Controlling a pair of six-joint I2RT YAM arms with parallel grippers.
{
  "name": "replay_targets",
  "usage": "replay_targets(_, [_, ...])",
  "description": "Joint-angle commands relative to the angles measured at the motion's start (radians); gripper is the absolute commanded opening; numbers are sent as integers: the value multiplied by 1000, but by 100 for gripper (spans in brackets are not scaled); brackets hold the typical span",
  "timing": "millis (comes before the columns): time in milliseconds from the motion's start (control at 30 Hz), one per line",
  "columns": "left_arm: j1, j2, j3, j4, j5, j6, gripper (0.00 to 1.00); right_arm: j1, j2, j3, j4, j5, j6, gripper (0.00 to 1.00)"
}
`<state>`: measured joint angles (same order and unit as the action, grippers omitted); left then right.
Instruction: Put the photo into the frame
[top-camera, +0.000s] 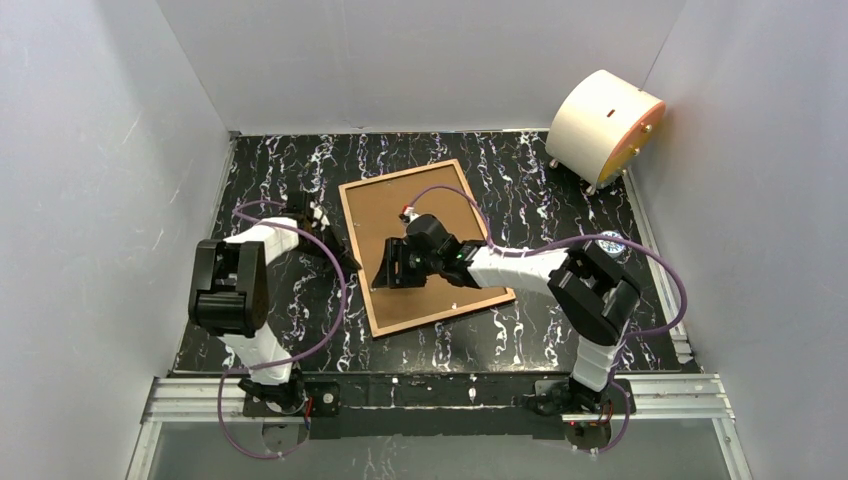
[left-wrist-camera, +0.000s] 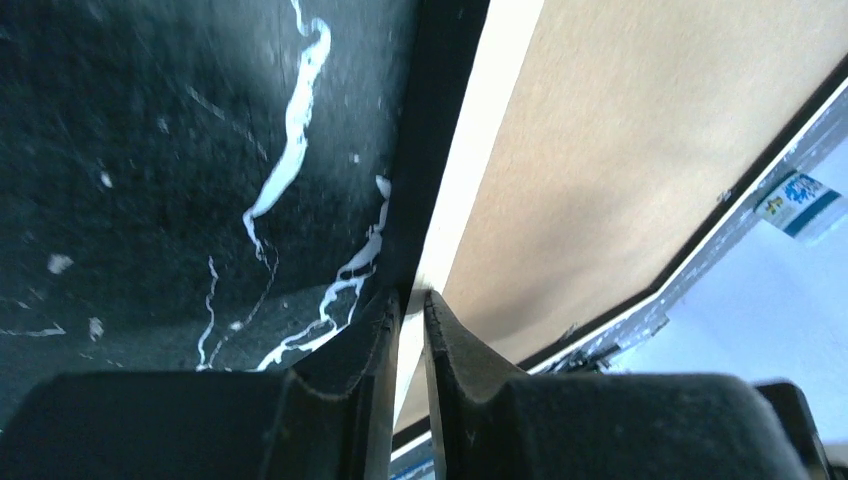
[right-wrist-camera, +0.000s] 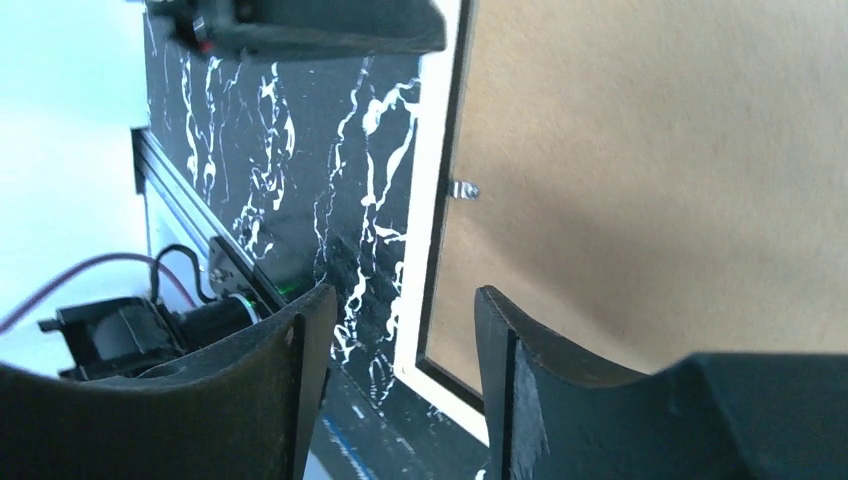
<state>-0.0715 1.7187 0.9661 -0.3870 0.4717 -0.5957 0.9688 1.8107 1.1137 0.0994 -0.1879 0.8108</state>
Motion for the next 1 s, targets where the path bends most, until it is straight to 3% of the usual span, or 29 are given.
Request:
replay_targets(0, [-14, -62, -105, 10, 68, -25, 10, -3, -35, -55, -13, 45, 260, 63])
replay_targets(167, [-20, -118, -187, 44, 57, 3, 10, 48, -24, -87, 66, 164, 385, 63])
replay_targets(500, [-21, -154, -293, 104, 25, 48, 9, 102, 46, -73, 71, 381, 614, 63])
replay_targets(967, [-21, -155, -293, 106, -20, 76, 4, 108, 149, 5, 60, 358, 735, 61])
